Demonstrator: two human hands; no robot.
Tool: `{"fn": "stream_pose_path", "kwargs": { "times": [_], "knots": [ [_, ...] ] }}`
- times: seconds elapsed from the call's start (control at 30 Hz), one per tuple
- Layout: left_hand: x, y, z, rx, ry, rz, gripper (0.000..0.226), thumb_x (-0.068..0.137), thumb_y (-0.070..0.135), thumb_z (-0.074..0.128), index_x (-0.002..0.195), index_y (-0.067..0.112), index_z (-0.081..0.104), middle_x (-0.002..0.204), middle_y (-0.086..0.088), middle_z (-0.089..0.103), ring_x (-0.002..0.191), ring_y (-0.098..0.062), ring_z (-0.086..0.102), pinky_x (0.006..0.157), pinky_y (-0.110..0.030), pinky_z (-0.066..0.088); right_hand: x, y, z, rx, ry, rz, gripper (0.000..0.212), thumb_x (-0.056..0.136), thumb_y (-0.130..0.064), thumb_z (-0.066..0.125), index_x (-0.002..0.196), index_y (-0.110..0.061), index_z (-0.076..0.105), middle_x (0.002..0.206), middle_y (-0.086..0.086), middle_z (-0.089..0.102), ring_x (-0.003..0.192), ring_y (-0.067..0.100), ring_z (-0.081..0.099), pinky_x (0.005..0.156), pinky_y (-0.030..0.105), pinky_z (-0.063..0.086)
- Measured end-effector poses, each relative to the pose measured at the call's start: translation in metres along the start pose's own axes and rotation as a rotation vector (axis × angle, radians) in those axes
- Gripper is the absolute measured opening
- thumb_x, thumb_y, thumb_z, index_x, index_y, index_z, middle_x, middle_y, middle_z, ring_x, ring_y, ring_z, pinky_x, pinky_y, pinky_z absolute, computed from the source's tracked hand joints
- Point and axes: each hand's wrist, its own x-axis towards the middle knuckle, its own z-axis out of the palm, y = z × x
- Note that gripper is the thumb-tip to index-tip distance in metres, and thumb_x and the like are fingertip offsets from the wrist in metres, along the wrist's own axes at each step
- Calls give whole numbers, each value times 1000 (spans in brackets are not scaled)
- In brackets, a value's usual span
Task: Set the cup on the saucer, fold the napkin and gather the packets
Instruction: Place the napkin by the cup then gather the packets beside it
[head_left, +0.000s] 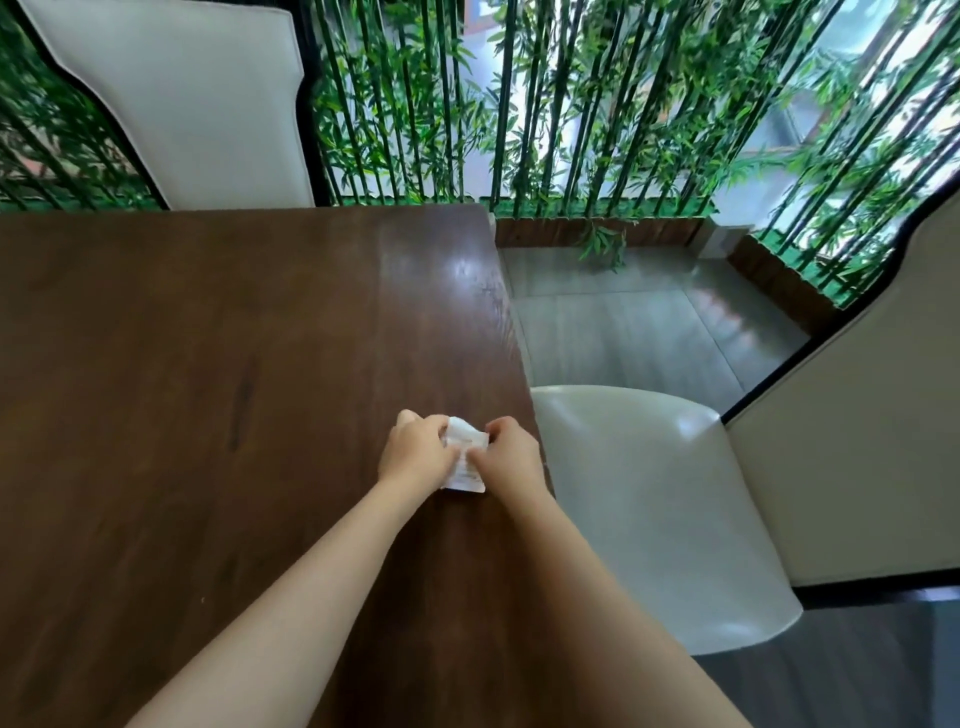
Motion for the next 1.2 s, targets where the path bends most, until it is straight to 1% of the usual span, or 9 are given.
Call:
{"fn": "stream_pose_path", "kwargs": {
  "times": [0.17, 0.3, 0.5, 0.6, 0.77, 0.83, 0.97, 1.1, 1.2],
  "knots": [
    [3, 2, 3, 236, 91, 20, 13, 85, 32, 57, 91, 21, 62, 106, -8, 56, 106, -27, 45, 87, -34, 34, 0, -5, 5, -35, 17, 1, 29, 85, -15, 52, 114, -10, 52, 121, 13, 56, 110, 30, 55, 83, 34, 43],
    [2, -7, 1, 34, 36, 9, 39, 86, 16, 53, 125, 23, 57, 121, -13, 54, 116, -31, 47, 95, -37, 40, -8, -8, 13, -38, -6, -19, 29, 87, -20, 55, 111, -6, 50, 118, 14, 57, 108, 31, 55, 87, 38, 47],
    [-10, -23, -7, -195, 49, 56, 43, 84, 4, 56, 124, 20, 59, 122, -5, 60, 112, -22, 56, 88, -25, 41, -18, -7, 20, -52, 9, -84, 38, 84, -30, 62, 113, -10, 50, 121, 10, 49, 112, 27, 48, 94, 38, 46],
    [-21, -28, -18, -388, -27, 79, 43, 83, 2, 61, 122, 20, 61, 120, -1, 65, 112, -17, 59, 93, -29, 48, -19, -7, 6, 63, -160, -157, 51, 82, -28, 66, 126, -12, 47, 126, 7, 52, 115, 24, 49, 98, 40, 46],
    [-48, -36, -42, -593, 0, 185, 48, 85, 13, 64, 128, 33, 52, 113, 12, 62, 104, -8, 61, 78, -21, 56, -31, -13, -20, 282, -371, -324, 26, 84, -20, 68, 108, -11, 62, 96, 2, 68, 77, 7, 65, 63, 16, 53],
    [-60, -38, -47, -691, -27, 143, 45, 88, 21, 62, 129, 33, 49, 113, 12, 62, 101, -7, 63, 72, -15, 55, -39, -15, -21, 400, -403, -318, 21, 84, -15, 69, 104, -11, 63, 91, 1, 68, 74, 6, 67, 62, 13, 54],
    [-82, -51, -48, -663, -78, 105, 31, 88, 27, 60, 119, 21, 61, 108, 3, 69, 100, -13, 66, 81, -25, 55, -57, -17, -11, 461, -413, -291, 12, 84, -15, 69, 95, -13, 65, 88, 2, 71, 76, 7, 69, 69, 19, 57],
    [-99, -66, -50, -541, 69, 123, 23, 84, 24, 67, 106, 22, 66, 97, 9, 70, 89, -9, 67, 69, -15, 53, -72, -17, -1, 312, -346, -333, 17, 82, -20, 70, 97, -12, 72, 87, 7, 71, 78, 16, 64, 72, 29, 51],
    [-111, -71, -52, -583, 136, 97, 15, 81, 26, 69, 96, 26, 69, 91, 8, 72, 84, -8, 69, 65, -16, 53, -82, -20, 0, 418, -371, -305, 14, 80, -15, 71, 94, -10, 74, 79, 3, 71, 73, 11, 64, 67, 22, 50]
  ]
}}
